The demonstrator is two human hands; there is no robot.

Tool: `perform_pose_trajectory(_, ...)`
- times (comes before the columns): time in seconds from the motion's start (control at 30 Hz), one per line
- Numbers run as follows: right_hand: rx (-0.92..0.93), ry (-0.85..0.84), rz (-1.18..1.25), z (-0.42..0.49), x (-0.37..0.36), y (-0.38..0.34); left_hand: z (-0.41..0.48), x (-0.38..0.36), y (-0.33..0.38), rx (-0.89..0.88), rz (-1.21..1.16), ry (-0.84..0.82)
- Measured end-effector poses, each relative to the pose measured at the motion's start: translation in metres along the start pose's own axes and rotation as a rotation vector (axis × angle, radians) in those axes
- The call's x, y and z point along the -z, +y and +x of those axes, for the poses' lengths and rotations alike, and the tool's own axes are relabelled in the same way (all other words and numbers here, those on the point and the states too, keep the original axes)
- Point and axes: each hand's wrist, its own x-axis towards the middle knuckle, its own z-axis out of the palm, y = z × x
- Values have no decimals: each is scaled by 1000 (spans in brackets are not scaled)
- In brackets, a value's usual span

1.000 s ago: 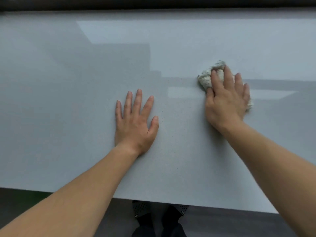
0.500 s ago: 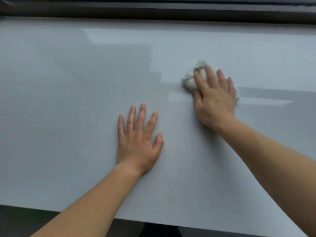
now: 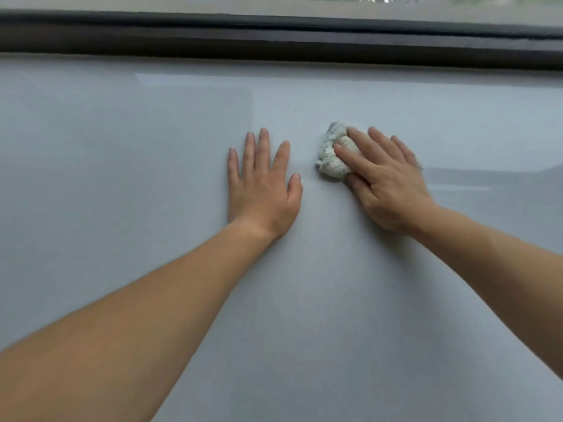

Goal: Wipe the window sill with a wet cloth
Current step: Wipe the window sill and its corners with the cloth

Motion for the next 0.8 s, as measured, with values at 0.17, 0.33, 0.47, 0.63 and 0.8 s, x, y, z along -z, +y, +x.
perform_pose_trajectory(0.17, -489, 115, 66, 56, 7, 17, -1, -2, 3, 8, 40, 4)
perform_pose_trajectory(0.33, -78, 39, 8, 54, -5, -33, 2, -1, 2, 5, 50, 15)
perform_pose_trajectory(0.47, -144, 49, 23, 80, 9, 13, 2, 0, 2, 5, 57, -7)
perform_pose_trajectory(0.63, -398, 102, 41, 119, 0, -33, 5, 0, 2, 10, 59, 1)
perform_pose_trajectory(0.8, -77, 48, 29, 128, 5, -17, 5, 1, 2, 4, 65, 3)
